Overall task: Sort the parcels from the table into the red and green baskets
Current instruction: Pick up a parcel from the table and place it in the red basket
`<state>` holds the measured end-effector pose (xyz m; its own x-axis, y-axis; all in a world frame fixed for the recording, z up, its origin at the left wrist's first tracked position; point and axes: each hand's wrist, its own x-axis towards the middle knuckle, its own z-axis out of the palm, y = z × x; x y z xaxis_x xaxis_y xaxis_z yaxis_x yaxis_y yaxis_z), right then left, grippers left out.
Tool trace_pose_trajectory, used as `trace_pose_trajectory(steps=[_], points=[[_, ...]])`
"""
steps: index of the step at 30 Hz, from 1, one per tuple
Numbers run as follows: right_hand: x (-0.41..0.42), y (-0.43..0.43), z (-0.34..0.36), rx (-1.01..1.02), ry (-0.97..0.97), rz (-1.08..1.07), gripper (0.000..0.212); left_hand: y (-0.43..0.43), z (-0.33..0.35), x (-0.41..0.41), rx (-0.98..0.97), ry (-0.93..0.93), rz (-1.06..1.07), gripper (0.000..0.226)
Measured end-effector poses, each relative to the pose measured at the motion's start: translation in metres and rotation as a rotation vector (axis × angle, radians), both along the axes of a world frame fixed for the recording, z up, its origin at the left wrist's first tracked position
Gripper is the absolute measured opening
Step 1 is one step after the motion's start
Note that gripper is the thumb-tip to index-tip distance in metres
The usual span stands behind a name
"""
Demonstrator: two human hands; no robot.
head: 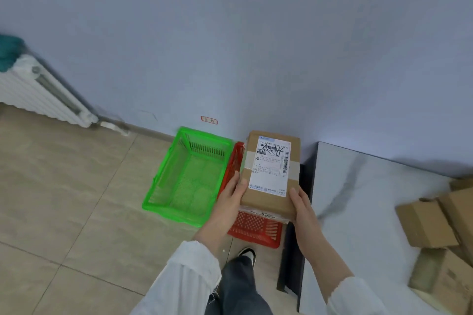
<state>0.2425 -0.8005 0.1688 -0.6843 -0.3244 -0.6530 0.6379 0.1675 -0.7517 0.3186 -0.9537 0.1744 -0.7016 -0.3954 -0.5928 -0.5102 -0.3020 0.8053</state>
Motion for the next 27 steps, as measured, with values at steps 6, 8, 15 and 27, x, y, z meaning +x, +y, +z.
trace_pose_trajectory(steps=[6, 8, 15, 27], points=[[-0.051, -0.016, -0.106, 0.104, -0.068, 0.035, 0.059, -0.021, -0.11, -0.057, 0.034, -0.126, -0.134, 0.063], [-0.061, -0.021, -0.154, 0.133, -0.115, 0.046, 0.063, -0.026, -0.151, -0.072, -0.003, -0.16, -0.166, 0.055], [-0.119, -0.064, -0.39, 0.153, -0.091, 0.017, 0.059, -0.055, -0.398, -0.131, -0.151, -0.117, -0.108, 0.047], [-0.148, -0.118, -0.664, 0.123, 0.085, 0.061, 0.044, -0.067, -0.662, -0.173, -0.447, -0.092, 0.132, 0.043]])
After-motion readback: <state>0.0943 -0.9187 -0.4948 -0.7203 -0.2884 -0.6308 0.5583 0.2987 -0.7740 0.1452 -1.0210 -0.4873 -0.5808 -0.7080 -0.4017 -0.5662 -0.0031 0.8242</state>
